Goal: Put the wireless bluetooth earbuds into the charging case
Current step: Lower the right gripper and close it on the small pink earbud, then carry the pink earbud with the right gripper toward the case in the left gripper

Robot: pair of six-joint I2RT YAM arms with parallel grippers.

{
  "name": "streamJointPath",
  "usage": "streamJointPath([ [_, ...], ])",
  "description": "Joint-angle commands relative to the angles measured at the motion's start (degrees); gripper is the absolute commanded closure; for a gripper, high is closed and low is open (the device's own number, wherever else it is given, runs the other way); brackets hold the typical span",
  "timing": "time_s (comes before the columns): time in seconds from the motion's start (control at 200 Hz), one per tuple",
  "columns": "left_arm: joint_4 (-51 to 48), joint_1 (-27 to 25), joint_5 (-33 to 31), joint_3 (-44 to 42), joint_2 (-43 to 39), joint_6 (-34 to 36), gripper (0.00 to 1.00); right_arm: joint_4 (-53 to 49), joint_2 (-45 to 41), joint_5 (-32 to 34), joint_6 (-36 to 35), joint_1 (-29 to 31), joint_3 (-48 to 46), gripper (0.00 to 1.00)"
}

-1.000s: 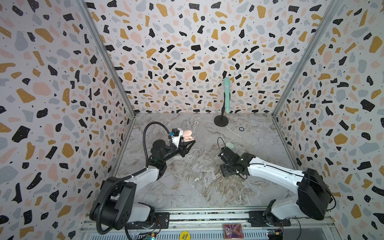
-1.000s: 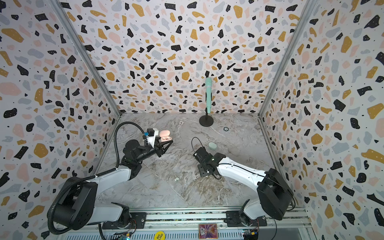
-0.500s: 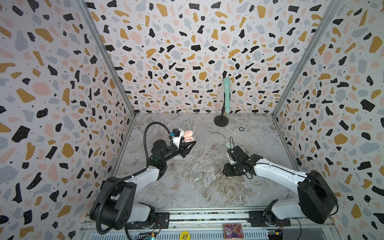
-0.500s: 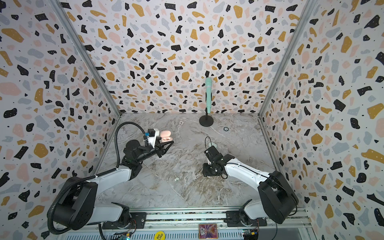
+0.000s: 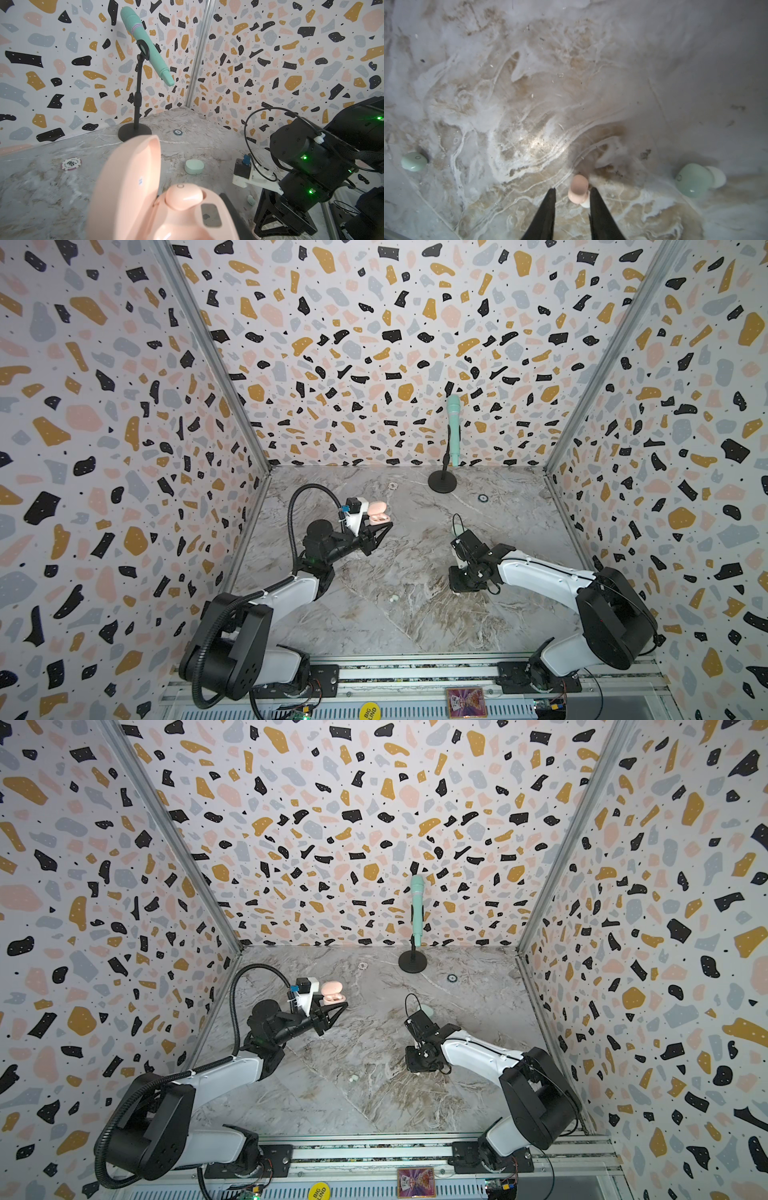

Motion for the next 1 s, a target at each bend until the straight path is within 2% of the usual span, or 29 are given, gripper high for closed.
streamJointPath([
  [0.0,2.94,-0.44,1.30,0.92,0.33,0.70,0.99,-2.65,0.68,1.96,-0.05,0.05,2.04,0.70],
  [0.511,3.49,-0.92,1.63,0.83,0.61,0.60,0.99,-4.07,6.01,5.29,0.39,3.66,3.54,0.73],
  [0.816,3.65,-1.27,1.82,0.67,0.40,0.46,1.00,-4.99,7.52,7.09,0.13,4.38,3.89,0.85],
  [0.996,3.06,-2.78,1.97,0.69,0.41,1.11,1.00,-4.95,6.07,7.38,-0.21,4.38,4.04,0.88],
])
